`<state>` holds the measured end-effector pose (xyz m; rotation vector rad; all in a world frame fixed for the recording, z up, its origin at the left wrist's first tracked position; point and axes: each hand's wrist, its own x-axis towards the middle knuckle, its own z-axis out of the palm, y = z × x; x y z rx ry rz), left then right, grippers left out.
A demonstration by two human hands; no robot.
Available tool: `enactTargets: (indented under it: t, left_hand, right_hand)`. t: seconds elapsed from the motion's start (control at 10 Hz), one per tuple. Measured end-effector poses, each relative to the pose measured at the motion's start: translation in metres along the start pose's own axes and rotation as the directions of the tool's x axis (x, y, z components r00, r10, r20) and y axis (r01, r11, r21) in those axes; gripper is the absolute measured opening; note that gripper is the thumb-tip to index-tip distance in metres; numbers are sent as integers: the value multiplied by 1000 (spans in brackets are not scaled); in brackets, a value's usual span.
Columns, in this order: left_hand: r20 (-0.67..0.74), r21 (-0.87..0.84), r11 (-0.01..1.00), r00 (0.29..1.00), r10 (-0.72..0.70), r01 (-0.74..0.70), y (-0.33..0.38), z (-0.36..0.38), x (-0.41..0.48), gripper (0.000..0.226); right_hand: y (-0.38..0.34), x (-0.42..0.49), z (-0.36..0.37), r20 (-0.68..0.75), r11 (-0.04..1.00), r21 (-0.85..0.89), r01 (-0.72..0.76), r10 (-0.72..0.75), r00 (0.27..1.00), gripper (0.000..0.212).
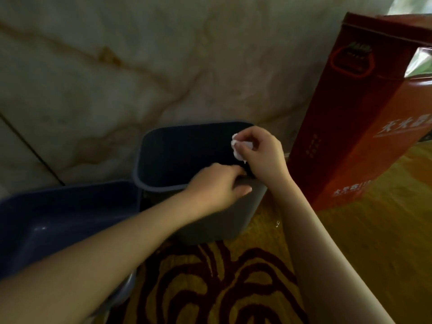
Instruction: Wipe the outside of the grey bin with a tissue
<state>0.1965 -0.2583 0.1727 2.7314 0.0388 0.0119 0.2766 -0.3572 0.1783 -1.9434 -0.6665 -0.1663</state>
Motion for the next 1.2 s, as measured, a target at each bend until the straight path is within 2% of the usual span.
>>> enactTargets:
  t: [0.1,0.2,0.3,0.4,0.5,0.6,0.7,0.8,0.9,1.0,1.1,1.2]
  left_hand:
    - [-309,-9,995,946,-94,96,-53,-45,-11,35]
    - [-420,215,811,801,-427,545,-121,-83,-21,55]
    - [-128,-25,685,678,-724,728,-149,-84,-24,65]
    - [-45,-276,696,714,-698,663,-147,-74,-16,42]
    - [-152,-107,801,787,-598,588,-144,-67,-8,23]
    - [-111,-80,813,806,-582,577,-140,-64,-15,22]
    - [-63,-106,792,791,-609,601,-136,-62,-26,22]
    - [-19,-83,750,752,-659,656,-126,-65,-27,19]
    - [27,-41,718,719,-695,695,-118,-67,-29,29]
    - [113,-29,683,681,-723,730,-113,-75,-31,44]
    - [175,-23,658,651,-739,753,-102,-86,-38,53]
    - [186,-7,638,628,-756,770,-88,-106,-41,53]
  right_hand:
    - [6,3,2,57,997,-72,-36,40,998,5]
    - [4,7,7,124,989,-129,-68,84,989,3]
    - [-2,14,19,198,975,-208,-78,120,973,5]
    - [-4,20,33,297,956,-286,-70,157,942,6]
    - [-2,27,40,399,933,-353,-65,213,892,8]
    - [-1,35,42,468,913,-395,-100,294,834,9]
    - [-8,38,42,503,907,-389,-160,355,788,7]
    - [-20,36,39,502,906,-373,-200,379,777,5]
    - [-29,34,41,515,889,-413,-198,408,754,8]
    - [-34,35,49,577,846,-502,-179,482,659,8]
    - [-43,34,49,622,804,-571,-163,554,553,20]
    - [-58,41,43,622,769,-632,-101,580,527,42]
